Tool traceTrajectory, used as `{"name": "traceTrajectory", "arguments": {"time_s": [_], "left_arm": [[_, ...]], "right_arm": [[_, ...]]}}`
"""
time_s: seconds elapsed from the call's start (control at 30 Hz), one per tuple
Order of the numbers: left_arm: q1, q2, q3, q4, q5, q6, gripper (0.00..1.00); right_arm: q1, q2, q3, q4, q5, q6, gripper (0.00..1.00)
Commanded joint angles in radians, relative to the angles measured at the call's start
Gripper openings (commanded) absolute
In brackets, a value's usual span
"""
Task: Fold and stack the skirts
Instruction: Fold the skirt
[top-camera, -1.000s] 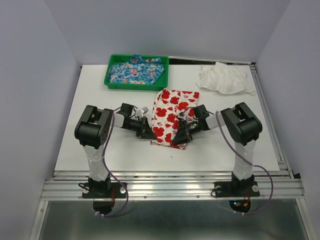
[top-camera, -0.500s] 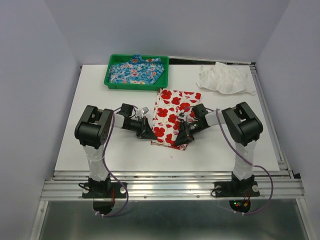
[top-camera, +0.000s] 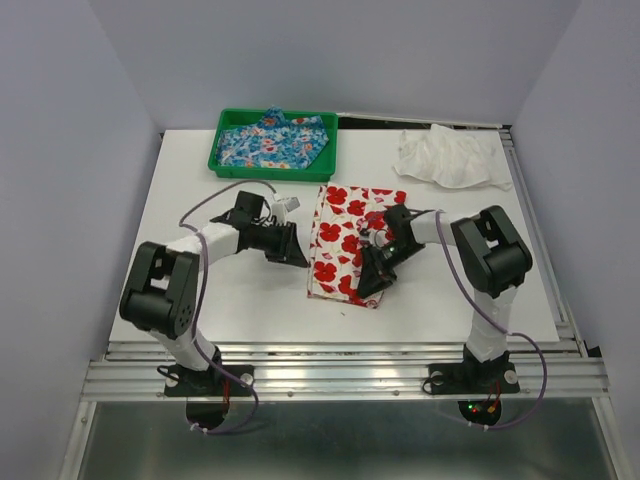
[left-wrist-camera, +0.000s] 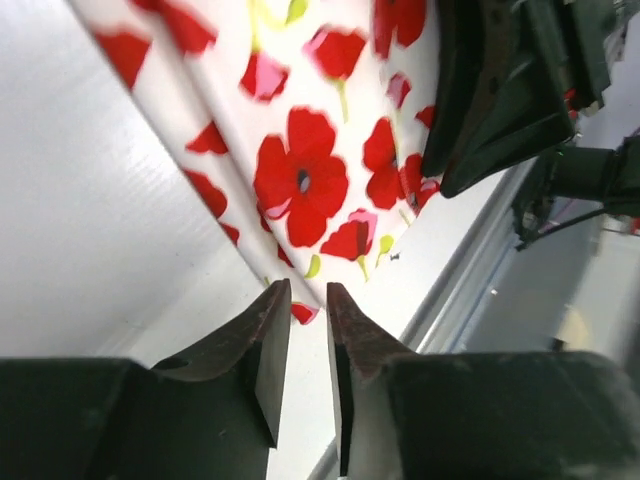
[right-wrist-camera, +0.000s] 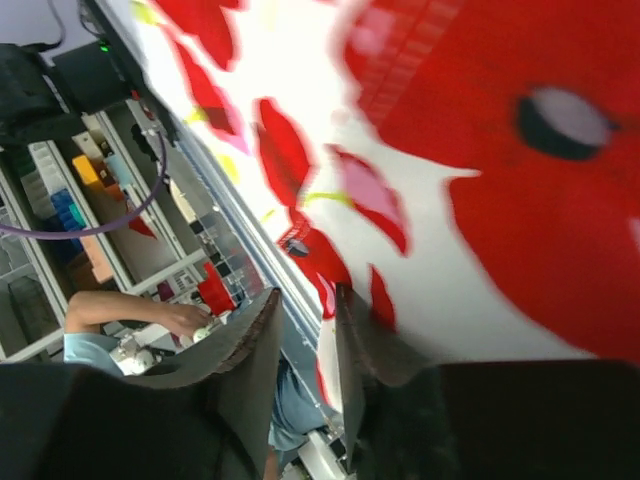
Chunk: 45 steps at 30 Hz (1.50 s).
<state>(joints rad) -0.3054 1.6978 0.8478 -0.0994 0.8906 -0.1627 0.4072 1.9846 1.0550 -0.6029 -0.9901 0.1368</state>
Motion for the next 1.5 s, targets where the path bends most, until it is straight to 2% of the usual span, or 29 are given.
{"name": "traceTrajectory", "arguments": {"time_s": [0.0,0.03,0.1,0.13,0.17,0.2,0.23,0.3,0.37,0.57,0.7,1.1,1.3,1.4,1.47], "left_arm": [[-0.043,-0.216,0.138,-0.124,-0.154,0.302,0.35],[-0.108,-0.28,0.146,-0.147,-0.241,0.415,0.38],[-0.206,-0.343,0.129,-0.149,-0.383,0.509,0.45],[-0.315,-0.399,0.113,-0.149,-0.43,0.59,0.51],[-0.368,-0.423,0.07,-0.14,-0.474,0.623,0.53],[-0.423,-0.446,0.045,-0.122,-0.528,0.649,0.54],[-0.523,-0.472,0.021,-0.09,-0.638,0.696,0.54],[-0.599,-0.478,-0.03,-0.038,-0.778,0.744,0.55],[-0.661,-0.471,-0.052,-0.01,-0.829,0.816,0.56],[-0.728,-0.374,-0.082,0.079,-0.963,0.926,0.57],[-0.748,-0.33,-0.095,0.119,-0.94,1.011,0.61],[-0.781,-0.182,-0.075,0.101,-0.823,1.068,0.63],[-0.781,-0.092,-0.05,0.101,-0.843,1.072,0.63],[-0.782,-0.07,-0.05,0.101,-0.841,1.078,0.61],[-0.784,-0.053,-0.049,0.101,-0.852,1.08,0.54]], "right_arm": [[0.007,-0.09,0.097,-0.098,0.012,-0.033,0.35],[0.007,-0.122,0.135,-0.098,-0.022,-0.019,0.39],[0.007,-0.145,0.18,-0.1,-0.025,-0.006,0.41],[0.007,-0.159,0.228,-0.098,-0.016,0.001,0.41],[0.007,-0.159,0.253,-0.098,-0.003,0.015,0.43],[0.007,-0.156,0.278,-0.1,0.016,0.012,0.43],[0.007,-0.15,0.325,-0.103,0.04,0.009,0.43],[0.007,-0.115,0.367,-0.101,0.1,0.007,0.43],[0.007,-0.081,0.404,-0.094,0.135,0.003,0.43],[0.007,0.104,0.574,-0.068,0.24,0.006,0.42],[0.007,0.222,0.645,-0.028,0.246,0.021,0.42],[0.007,0.313,0.536,0.026,0.251,0.004,0.41],[0.007,0.316,0.517,0.035,0.232,0.009,0.41],[0.007,0.316,0.502,0.041,0.231,0.01,0.41],[0.007,0.313,0.493,0.046,0.231,0.009,0.41]]}}
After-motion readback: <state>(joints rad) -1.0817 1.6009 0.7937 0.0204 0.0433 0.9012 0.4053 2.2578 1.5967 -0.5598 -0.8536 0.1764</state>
